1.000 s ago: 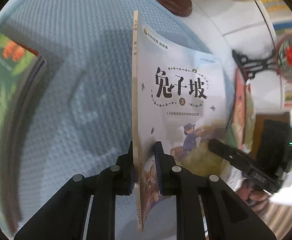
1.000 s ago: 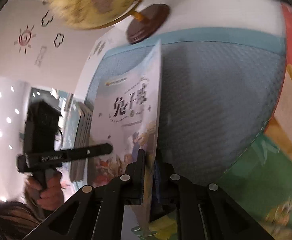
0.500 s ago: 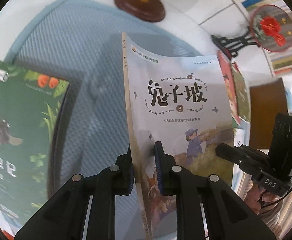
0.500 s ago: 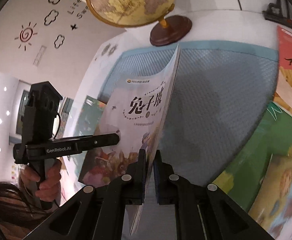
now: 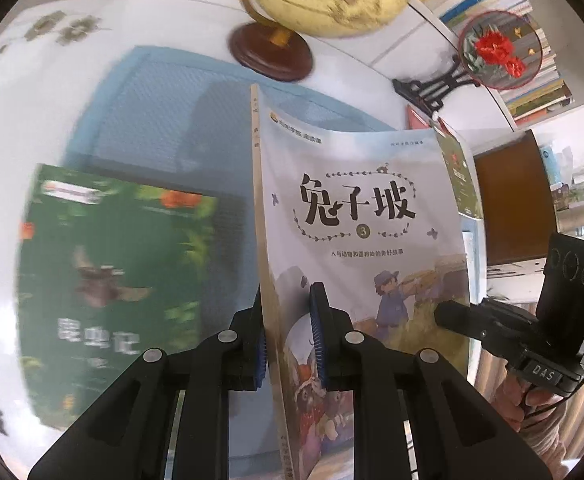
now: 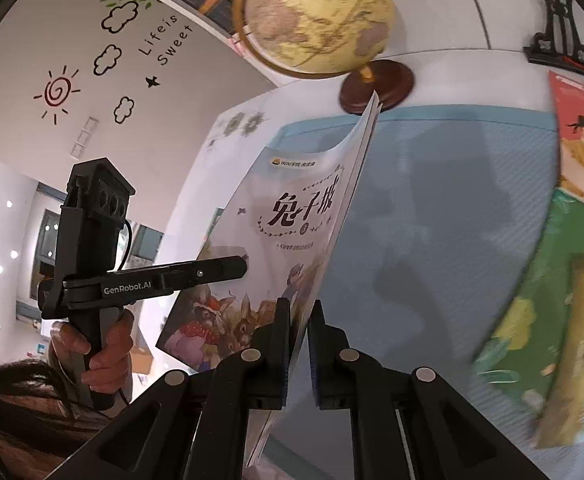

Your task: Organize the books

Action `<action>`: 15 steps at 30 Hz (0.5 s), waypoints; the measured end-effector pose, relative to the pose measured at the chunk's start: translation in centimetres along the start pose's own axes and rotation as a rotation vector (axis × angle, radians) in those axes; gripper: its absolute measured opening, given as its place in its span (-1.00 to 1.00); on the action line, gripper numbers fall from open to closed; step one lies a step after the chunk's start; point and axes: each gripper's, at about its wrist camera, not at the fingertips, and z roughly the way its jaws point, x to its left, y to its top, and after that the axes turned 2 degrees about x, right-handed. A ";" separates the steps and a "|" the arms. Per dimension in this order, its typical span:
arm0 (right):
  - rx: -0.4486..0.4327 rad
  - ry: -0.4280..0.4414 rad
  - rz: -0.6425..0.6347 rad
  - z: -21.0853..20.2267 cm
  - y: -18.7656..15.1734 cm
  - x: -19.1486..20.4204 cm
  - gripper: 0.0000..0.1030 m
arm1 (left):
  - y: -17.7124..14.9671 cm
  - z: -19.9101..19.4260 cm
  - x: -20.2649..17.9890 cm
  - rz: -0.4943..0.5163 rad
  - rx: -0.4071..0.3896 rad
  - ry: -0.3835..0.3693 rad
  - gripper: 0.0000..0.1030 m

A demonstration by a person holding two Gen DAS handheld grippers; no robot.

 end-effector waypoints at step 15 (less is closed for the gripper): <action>0.031 0.088 0.032 10.2 -1.2 7.6 -0.84 | -1.7 -3.5 11.5 -0.085 0.002 0.112 -0.63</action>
